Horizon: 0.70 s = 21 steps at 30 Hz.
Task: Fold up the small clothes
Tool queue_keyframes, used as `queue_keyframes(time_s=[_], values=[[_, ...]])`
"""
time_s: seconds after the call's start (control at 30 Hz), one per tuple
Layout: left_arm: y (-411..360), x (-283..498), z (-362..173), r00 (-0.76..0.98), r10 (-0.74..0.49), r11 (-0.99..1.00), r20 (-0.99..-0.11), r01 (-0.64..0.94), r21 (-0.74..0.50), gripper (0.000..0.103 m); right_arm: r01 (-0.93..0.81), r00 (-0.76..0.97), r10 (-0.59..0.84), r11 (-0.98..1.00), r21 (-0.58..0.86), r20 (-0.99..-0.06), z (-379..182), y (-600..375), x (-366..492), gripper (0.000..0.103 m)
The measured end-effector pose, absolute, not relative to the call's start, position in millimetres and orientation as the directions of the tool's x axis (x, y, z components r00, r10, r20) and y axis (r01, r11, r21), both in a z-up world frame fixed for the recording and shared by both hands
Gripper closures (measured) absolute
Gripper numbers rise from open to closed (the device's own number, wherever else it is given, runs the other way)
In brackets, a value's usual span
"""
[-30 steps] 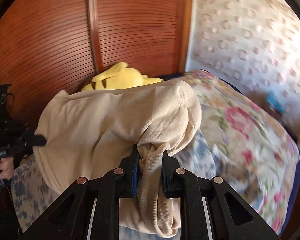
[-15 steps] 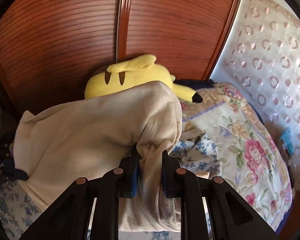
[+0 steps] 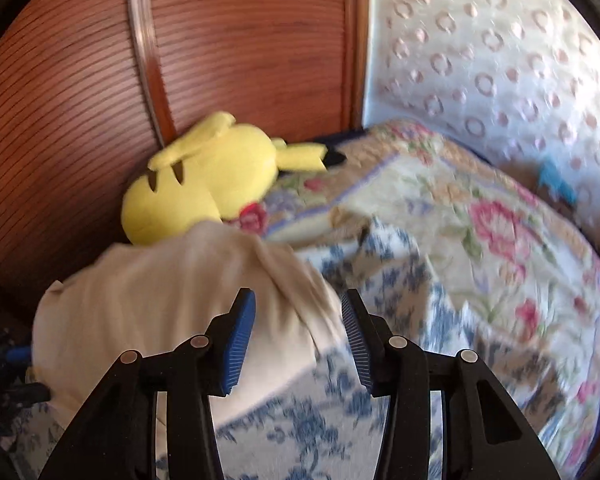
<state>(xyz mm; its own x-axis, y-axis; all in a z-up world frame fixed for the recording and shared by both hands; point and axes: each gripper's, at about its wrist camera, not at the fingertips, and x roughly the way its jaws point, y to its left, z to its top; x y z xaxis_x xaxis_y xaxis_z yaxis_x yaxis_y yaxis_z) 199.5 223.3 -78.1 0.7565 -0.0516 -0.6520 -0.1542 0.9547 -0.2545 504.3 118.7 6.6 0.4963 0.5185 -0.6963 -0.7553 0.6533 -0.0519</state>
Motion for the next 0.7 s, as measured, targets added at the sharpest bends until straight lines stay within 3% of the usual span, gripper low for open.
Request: queue_keyframes(time_s=[0.03, 0.13, 0.7], values=[[221, 198, -77, 0.760, -0.044, 0.959, -0.648, -0.150, -0.242, 0.029, -0.751, 0.498, 0.529, 0.660, -0.036, -0.687, 5, 113, 506, 0.056], [213, 193, -71, 0.767, -0.021, 0.972, -0.642, -0.136, -0.194, 0.021, -0.737, 0.503, 0.550, 0.676, 0.001, -0.667, 8, 97, 503, 0.056], [121, 159, -16, 0.812, -0.064, 0.994, -0.580, 0.004, -0.105, 0.019, -0.667, 0.630, 0.563, 0.745, -0.002, -0.535, 38, -47, 333, 0.053]])
